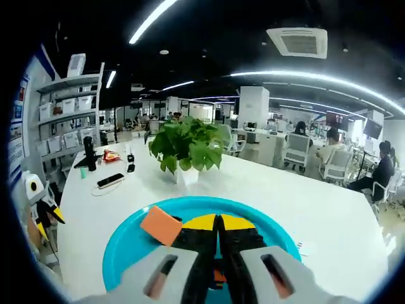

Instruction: Arrange the toys in the designated storage area by placing each visible toy with the group until no toy remains scattered across the table.

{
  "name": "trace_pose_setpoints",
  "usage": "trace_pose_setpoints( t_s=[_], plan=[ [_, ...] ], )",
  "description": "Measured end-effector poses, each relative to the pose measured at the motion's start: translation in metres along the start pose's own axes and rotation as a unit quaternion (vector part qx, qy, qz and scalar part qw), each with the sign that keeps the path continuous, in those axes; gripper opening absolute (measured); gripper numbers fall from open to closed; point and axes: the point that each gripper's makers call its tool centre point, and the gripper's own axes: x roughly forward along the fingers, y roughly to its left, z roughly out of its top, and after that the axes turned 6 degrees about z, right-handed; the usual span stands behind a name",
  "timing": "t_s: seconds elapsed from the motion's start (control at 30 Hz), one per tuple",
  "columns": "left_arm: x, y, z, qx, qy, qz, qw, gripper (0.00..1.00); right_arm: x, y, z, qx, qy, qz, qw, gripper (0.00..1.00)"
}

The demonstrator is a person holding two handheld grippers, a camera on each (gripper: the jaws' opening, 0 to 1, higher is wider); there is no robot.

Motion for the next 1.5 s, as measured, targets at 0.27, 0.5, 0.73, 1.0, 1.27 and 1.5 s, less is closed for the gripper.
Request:
trace_pose_setpoints(
  t_s=[0.27,0.5,0.73,1.0,1.27,1.5],
  plan=[
    [0.0,0.0,-0.003,-0.002,0.002,-0.003,1.0,0.44,0.004,0.007,-0.024,-0.005,0.067,-0.01,0.9977,0.0],
    [-0.001,0.001,-0.002,-0.002,0.001,-0.001,1.0,0.44,-0.009,-0.002,-0.009,-0.024,0.044,-0.04,0.998,0.0],
    [0.001,-0.001,-0.001,-0.001,0.002,-0.002,1.0,0.44,-0.027,0.011,0.003,-0.037,0.023,-0.025,0.9987,0.0],
    [0.001,-0.001,0.001,0.0,0.001,0.0,1.0,0.44,-0.051,0.032,0.012,-0.057,-0.013,0.002,0.9983,0.08],
    [0.002,-0.002,-0.003,0.0,0.005,-0.001,1.0,0.44,-0.087,0.056,0.005,-0.057,-0.058,0.027,0.9964,0.15],
    [0.003,-0.004,-0.001,0.004,0.005,-0.002,1.0,0.44,-0.119,0.073,-0.007,-0.07,-0.09,0.035,0.9928,0.16]
  ],
)
